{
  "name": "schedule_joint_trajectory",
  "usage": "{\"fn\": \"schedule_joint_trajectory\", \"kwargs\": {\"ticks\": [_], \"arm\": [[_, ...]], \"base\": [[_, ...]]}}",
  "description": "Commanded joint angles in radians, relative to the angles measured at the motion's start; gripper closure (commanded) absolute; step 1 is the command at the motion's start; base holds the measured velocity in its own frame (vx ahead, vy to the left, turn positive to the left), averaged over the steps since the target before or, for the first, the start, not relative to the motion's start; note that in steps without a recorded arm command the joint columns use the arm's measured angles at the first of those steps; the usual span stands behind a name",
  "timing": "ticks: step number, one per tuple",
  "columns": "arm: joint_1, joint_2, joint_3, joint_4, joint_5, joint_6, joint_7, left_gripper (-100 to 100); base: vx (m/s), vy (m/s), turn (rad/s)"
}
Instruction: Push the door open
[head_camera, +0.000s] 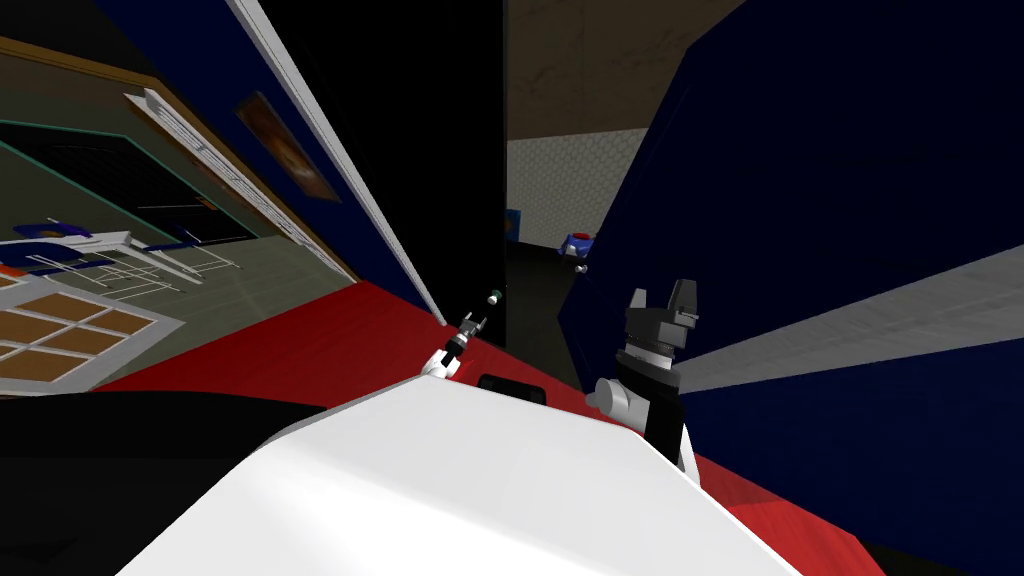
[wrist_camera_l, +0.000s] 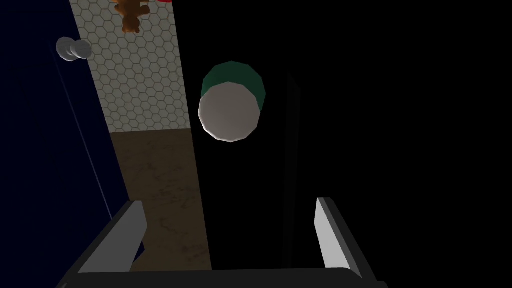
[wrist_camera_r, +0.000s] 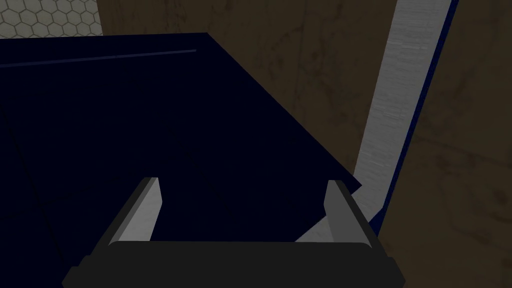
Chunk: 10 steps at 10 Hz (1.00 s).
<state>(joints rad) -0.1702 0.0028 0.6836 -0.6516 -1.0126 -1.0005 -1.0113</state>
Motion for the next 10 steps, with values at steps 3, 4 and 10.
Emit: {"fn": "schedule_joint_trajectory", "kwargs": {"ticks": [3, 4, 10], "arm": [[-0.002, 0.026, 0.009, 0.002, 0.002, -0.001, -0.012, -100], [-0.003, 0.027, 0.012, 0.002, 0.003, -0.001, -0.016, -100], [0.001, -0.018, 0.022, -0.007, 0.003, 0.001, -0.024, -100]], "base": [[0.141, -0.016, -0.023], [0.21, -0.045, -0.028], [0.174, -0.029, -0.021]]}}
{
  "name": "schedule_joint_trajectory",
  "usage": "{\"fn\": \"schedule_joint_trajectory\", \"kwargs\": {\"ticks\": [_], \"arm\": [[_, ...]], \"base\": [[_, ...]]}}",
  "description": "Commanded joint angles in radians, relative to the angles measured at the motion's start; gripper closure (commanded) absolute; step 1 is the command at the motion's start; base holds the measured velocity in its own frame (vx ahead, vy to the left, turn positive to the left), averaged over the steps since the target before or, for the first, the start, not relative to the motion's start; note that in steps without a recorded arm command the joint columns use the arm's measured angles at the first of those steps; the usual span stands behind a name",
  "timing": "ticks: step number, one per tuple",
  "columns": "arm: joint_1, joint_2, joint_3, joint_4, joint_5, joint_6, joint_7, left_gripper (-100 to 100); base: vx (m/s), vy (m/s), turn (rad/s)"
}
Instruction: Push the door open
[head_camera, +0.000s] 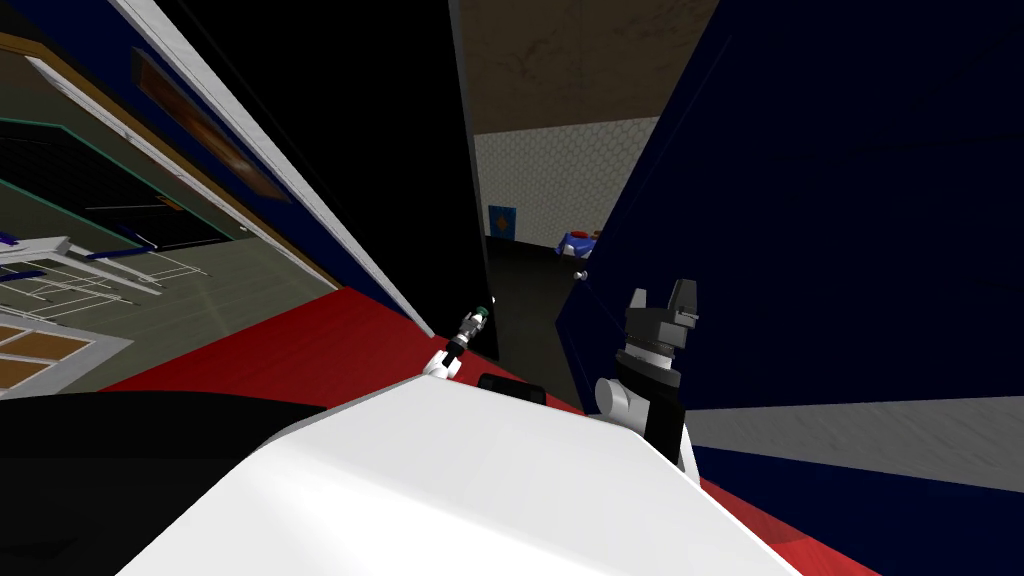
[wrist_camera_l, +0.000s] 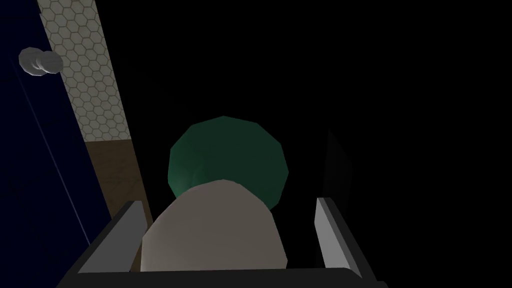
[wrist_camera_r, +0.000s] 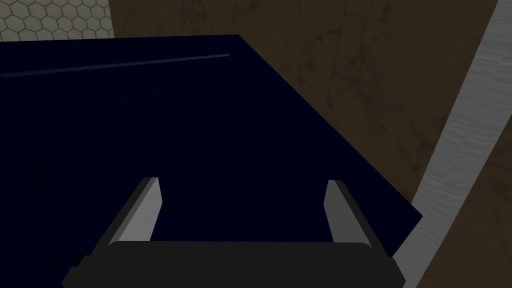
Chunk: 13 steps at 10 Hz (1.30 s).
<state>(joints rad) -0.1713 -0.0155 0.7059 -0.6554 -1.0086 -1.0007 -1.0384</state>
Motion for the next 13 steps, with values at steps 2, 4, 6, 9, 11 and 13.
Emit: {"fn": "schedule_joint_trajectory", "kwargs": {"ticks": [2, 4, 6, 9, 11, 13], "arm": [[0.002, 0.001, -0.001, -0.003, -0.001, 0.001, 0.003, 100], [0.002, 0.001, -0.001, -0.003, -0.001, 0.001, 0.003, 100], [0.002, 0.001, -0.001, -0.003, -0.001, 0.001, 0.003, 100], [0.0, 0.009, -0.017, 0.005, 0.036, 0.002, 0.062, 100], [-0.002, 0.016, -0.028, 0.009, 0.064, 0.002, 0.104, 100], [-0.004, 0.023, -0.039, 0.013, 0.095, 0.002, 0.151, 100]], "base": [[-0.017, -0.002, -0.011], [-0.015, 0.003, 0.002], [-0.003, 0.001, 0.001], [0.019, -0.003, -0.012], [0.032, -0.006, -0.018], [0.041, -0.002, -0.017]]}}
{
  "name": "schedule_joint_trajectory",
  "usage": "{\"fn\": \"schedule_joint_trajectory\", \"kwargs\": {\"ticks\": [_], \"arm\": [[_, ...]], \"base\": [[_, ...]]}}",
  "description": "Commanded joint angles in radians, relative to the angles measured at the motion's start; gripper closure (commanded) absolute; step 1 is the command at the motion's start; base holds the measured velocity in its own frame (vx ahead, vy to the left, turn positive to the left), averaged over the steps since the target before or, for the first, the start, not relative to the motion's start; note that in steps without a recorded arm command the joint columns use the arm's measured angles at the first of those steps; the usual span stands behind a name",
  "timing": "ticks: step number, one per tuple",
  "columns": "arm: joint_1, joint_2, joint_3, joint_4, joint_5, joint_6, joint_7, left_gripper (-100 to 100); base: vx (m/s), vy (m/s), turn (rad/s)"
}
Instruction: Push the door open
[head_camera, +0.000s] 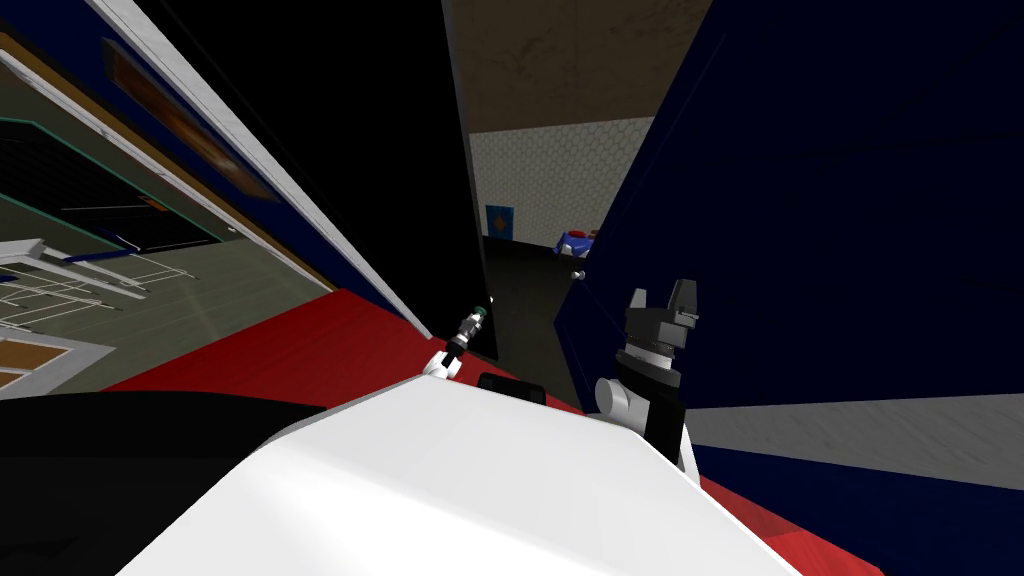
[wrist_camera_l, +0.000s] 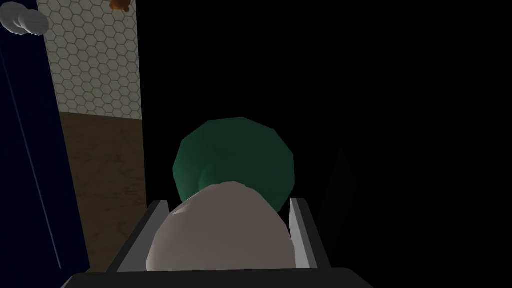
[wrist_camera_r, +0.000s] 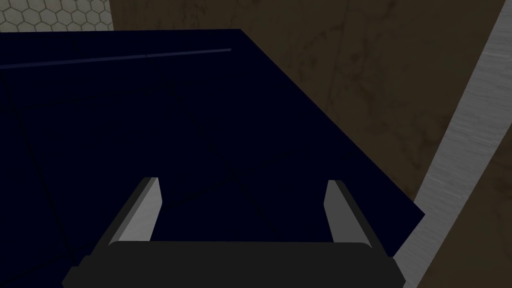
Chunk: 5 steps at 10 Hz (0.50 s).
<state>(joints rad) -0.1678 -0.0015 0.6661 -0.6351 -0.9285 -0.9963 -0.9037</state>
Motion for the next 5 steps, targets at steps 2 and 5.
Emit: {"fn": "schedule_joint_trajectory", "kwargs": {"ticks": [2, 5], "arm": [[-0.009, 0.013, -0.007, -0.005, 0.035, -0.002, 0.046, 100], [-0.014, 0.024, -0.03, 0.003, 0.097, -0.002, 0.134, 100]], "base": [[0.032, 0.002, -0.018], [0.034, -0.001, -0.016]]}}
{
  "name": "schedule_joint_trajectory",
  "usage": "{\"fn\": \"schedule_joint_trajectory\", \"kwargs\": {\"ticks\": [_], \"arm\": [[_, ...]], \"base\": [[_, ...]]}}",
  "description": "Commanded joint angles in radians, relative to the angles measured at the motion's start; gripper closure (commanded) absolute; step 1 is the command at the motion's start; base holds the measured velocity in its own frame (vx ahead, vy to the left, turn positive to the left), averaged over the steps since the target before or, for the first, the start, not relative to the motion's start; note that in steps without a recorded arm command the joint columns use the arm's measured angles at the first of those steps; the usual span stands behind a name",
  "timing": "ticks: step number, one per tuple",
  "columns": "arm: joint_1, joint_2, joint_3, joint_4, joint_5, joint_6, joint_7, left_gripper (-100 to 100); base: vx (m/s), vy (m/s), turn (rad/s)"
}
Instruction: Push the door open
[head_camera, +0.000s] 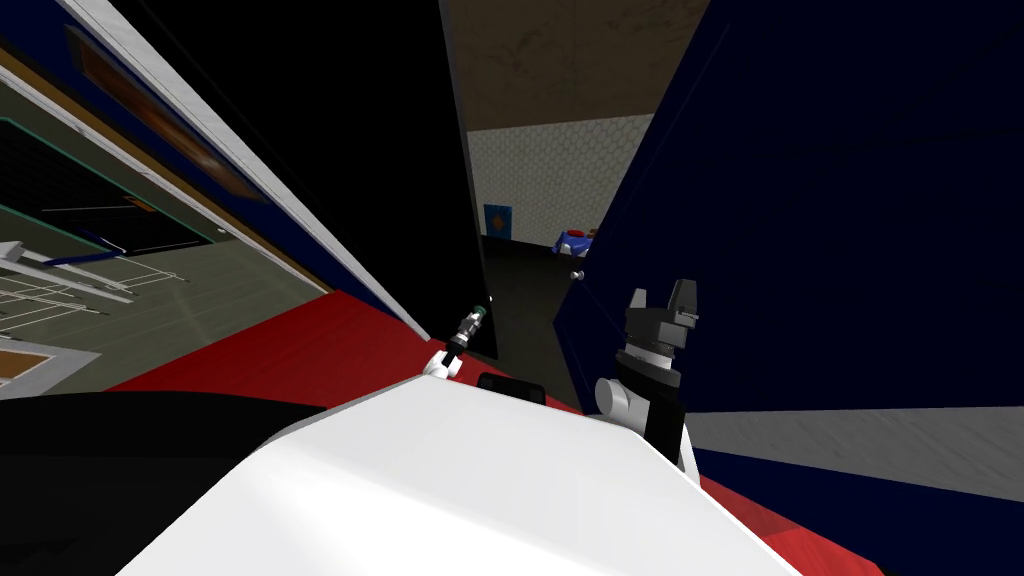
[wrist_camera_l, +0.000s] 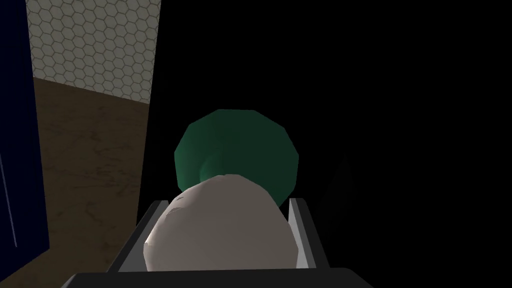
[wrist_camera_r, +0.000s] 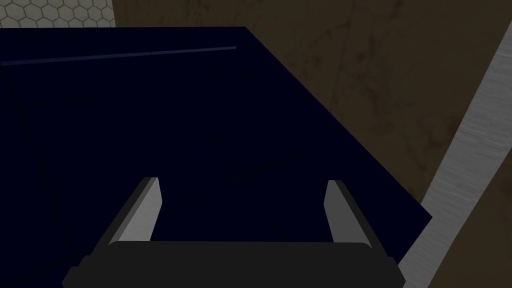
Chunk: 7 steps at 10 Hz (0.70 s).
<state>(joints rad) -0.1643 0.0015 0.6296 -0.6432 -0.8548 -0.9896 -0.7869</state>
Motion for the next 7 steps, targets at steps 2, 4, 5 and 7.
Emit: {"fn": "schedule_joint_trajectory", "kwargs": {"ticks": [2, 4, 5, 7], "arm": [[-0.019, 0.025, -0.003, 0.015, 0.049, -0.009, 0.056, 100], [-0.021, 0.029, -0.013, 0.018, 0.074, -0.009, 0.091, 100], [-0.021, 0.029, -0.013, 0.018, 0.074, -0.009, 0.091, 100], [-0.025, 0.037, -0.032, 0.025, 0.125, -0.009, 0.161, 100]], "base": [[0.045, 0.007, -0.028], [0.037, -0.004, -0.005], [0.018, -0.003, 0.0], [0.034, 0.01, -0.015]]}}
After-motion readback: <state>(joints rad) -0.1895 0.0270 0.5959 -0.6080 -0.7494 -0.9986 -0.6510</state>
